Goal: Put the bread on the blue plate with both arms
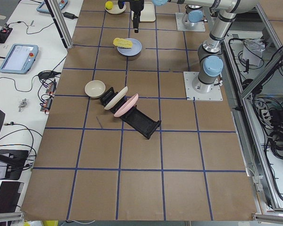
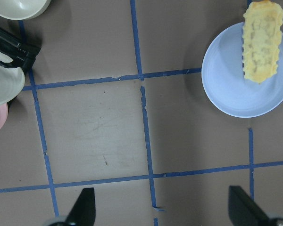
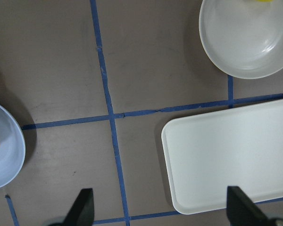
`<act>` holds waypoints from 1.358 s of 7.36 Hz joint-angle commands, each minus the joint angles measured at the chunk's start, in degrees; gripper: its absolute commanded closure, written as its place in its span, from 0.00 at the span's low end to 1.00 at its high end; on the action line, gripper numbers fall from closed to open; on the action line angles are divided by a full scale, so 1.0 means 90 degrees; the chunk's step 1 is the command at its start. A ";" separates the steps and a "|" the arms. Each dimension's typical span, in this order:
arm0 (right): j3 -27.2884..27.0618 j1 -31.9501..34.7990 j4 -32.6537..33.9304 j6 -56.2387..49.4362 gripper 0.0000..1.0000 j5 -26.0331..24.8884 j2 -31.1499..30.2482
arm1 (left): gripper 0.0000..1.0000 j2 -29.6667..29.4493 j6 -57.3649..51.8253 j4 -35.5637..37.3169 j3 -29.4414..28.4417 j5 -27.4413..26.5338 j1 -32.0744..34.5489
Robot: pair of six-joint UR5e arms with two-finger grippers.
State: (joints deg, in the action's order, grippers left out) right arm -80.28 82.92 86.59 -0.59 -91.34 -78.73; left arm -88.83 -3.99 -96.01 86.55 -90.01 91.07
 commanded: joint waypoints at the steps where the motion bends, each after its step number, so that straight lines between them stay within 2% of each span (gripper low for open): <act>1: 0.0004 -0.0014 -0.0352 0.0151 0.00 -0.0026 -0.0080 | 0.00 0.0026 -0.0006 0.0003 0.0099 -0.0009 -0.0002; 3: -0.0006 0.0055 -0.0567 0.0427 0.00 0.0070 -0.0227 | 0.00 0.0026 -0.0055 0.0081 0.0080 0.0001 -0.0002; 4: -0.0112 0.0132 -0.0578 0.0446 0.05 0.0090 -0.0276 | 0.00 0.0055 -0.0084 0.0168 0.0196 0.0001 -0.0011; 5: -0.0384 0.0307 -0.0491 0.0533 0.04 0.0100 -0.0479 | 0.00 0.0046 -0.0084 0.0256 0.0207 -0.0009 -0.0002; 6: -0.0599 0.0338 -0.0103 0.0640 0.01 0.0081 -0.0578 | 0.00 -0.0041 -0.0075 0.0238 0.0062 -0.0057 -0.0011; 8: -0.0640 0.0348 0.0125 0.0641 0.00 0.0090 -0.0579 | 0.00 -0.0110 -0.0065 0.0179 0.0012 -0.0486 0.0008; 10: -0.0670 0.0348 0.0125 0.0631 0.00 0.0100 -0.0569 | 0.00 -0.0081 -0.0026 0.0179 0.0012 -0.0439 -0.0002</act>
State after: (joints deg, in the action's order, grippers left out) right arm -86.11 86.02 87.55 5.12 -90.49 -83.89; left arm -89.66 -4.31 -94.37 86.70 -93.93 91.07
